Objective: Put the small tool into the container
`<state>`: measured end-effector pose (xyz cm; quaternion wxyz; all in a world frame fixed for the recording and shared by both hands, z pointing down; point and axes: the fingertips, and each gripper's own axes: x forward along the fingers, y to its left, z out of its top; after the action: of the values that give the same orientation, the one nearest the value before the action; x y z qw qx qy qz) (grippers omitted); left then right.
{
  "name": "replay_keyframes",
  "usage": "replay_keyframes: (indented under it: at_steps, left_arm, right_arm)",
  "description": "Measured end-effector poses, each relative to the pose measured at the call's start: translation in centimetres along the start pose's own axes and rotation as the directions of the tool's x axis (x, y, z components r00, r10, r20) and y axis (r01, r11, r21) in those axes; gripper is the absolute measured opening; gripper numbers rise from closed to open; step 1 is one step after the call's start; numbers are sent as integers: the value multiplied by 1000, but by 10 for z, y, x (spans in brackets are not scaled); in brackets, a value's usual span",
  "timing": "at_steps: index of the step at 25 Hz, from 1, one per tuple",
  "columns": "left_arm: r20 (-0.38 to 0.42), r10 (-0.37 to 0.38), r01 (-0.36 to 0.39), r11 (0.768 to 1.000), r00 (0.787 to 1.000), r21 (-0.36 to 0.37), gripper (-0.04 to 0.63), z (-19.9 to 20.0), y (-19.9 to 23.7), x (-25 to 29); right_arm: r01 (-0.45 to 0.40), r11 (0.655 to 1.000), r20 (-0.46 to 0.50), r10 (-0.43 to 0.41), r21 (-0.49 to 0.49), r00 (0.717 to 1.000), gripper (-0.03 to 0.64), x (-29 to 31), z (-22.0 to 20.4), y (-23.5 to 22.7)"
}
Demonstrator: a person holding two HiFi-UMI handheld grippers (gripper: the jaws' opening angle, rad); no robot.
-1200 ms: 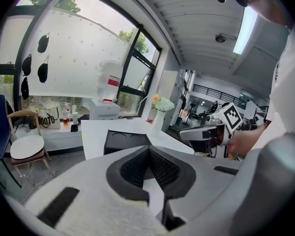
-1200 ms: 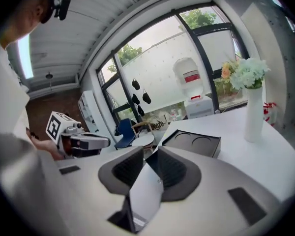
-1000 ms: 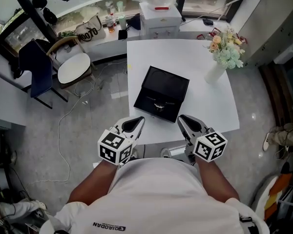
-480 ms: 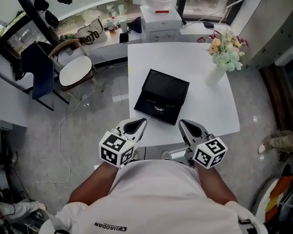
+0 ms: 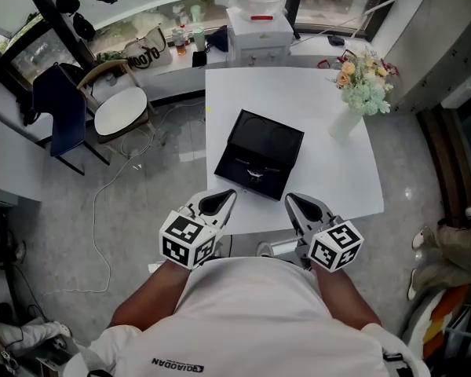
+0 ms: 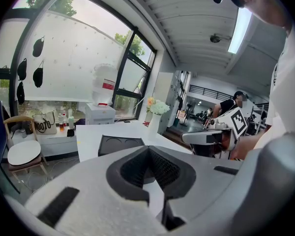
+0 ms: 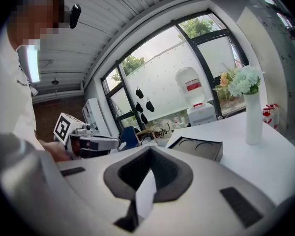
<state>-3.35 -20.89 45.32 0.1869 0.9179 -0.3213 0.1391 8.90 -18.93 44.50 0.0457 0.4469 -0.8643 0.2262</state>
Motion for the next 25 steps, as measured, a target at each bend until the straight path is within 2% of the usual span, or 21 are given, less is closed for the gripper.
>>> replay_keyframes:
  at_steps: [25]
  left_arm:
    - [-4,9,-9,1000,1000,5,9,-5,-1,-7]
  right_arm:
    - [-21,999,-39,20,-37,999,5,4,-10,10]
